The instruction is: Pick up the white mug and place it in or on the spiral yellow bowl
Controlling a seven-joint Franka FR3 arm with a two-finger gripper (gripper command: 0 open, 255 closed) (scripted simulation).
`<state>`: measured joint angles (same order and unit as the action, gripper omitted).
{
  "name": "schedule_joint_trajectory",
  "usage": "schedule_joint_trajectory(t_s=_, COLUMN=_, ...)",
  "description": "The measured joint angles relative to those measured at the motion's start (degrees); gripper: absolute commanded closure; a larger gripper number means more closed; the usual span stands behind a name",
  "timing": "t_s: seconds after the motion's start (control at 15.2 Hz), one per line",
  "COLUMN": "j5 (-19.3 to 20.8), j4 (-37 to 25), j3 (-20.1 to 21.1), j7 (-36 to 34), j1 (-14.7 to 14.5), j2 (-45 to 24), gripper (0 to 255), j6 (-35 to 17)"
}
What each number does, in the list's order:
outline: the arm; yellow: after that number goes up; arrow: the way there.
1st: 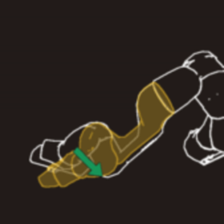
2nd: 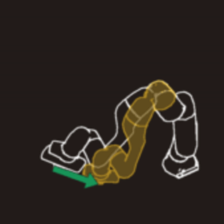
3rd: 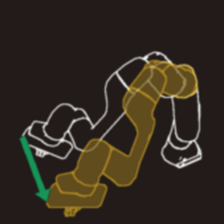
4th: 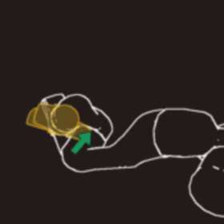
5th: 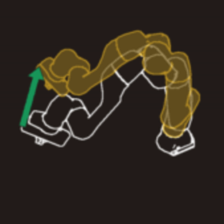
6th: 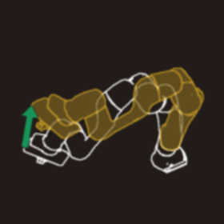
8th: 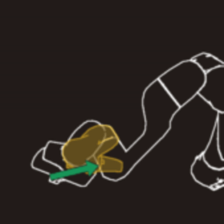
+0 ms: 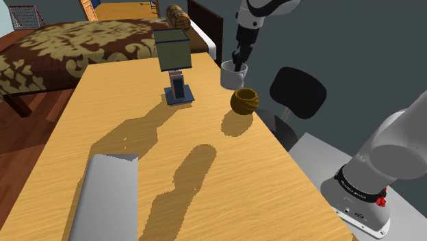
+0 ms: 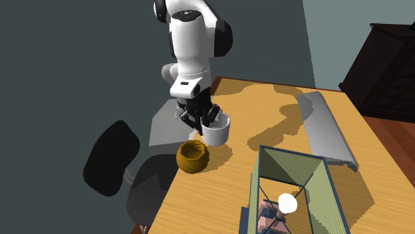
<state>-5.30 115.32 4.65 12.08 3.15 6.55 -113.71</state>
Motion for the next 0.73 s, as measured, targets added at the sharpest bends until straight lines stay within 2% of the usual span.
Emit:
schedule_joint_trajectory(t_s=0.33, j5=-0.12, j4=3.12, j3=-3.82, j7=6.49, j1=2.77, j2=4.24, gripper=255, j6=1.67)
schedule_joint_trajectory(t_s=0.73, j5=-0.23, j4=7.57, j3=-5.05, j7=9.01, j1=3.57, j2=4.5, gripper=255, j6=-2.27)
